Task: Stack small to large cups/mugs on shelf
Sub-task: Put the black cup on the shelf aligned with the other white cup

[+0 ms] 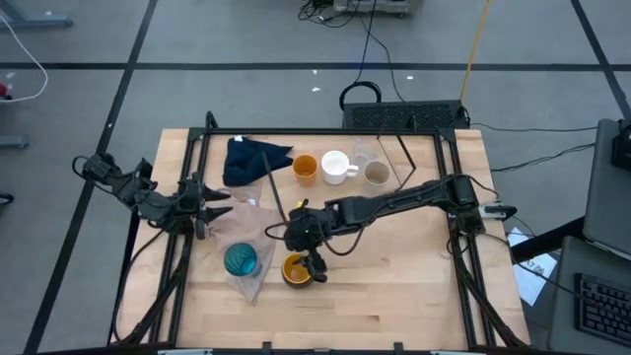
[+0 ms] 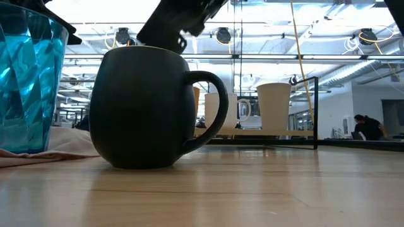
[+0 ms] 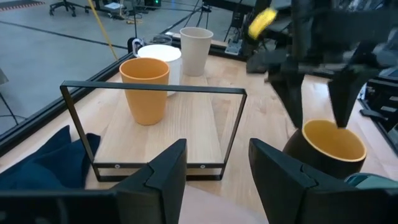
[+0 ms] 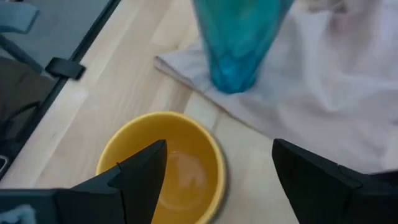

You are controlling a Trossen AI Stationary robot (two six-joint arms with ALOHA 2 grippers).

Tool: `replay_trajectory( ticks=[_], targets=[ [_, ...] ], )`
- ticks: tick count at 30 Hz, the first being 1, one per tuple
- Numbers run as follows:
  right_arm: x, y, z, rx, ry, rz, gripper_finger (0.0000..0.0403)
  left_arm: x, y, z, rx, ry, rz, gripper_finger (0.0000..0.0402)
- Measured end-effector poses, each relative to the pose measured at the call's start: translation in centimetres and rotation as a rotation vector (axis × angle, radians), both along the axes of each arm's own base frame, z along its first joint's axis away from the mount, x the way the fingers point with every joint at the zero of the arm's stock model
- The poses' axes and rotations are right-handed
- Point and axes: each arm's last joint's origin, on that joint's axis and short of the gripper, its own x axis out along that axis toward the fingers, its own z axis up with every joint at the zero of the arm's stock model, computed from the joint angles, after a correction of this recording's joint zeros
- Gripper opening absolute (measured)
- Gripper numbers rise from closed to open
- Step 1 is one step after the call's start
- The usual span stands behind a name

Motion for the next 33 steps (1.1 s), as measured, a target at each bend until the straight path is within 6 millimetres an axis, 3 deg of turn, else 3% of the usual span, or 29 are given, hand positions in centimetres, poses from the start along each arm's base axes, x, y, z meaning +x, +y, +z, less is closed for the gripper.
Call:
replay_trajectory(
  ticks=[16, 24, 33],
  targets=[
    [0.9, 0.5, -3.3, 0.122, 0.105, 0.027, 0.0281, 0.1, -0.1, 0.0, 0.002, 0.005, -0.001, 0.0172],
    [0.8, 0.5, -3.3, 0.115, 0.111, 0.032, 0.0278, 0.1, -0.1, 0.0, 0.002, 0.005, -0.001, 0.0172],
    [0.6, 0.3, -4.1, 0.11, 0.13, 0.018, 0.0217, 0.1, -0.1, 0.0, 0.002, 0.005, -0.002, 0.0172]
  ],
)
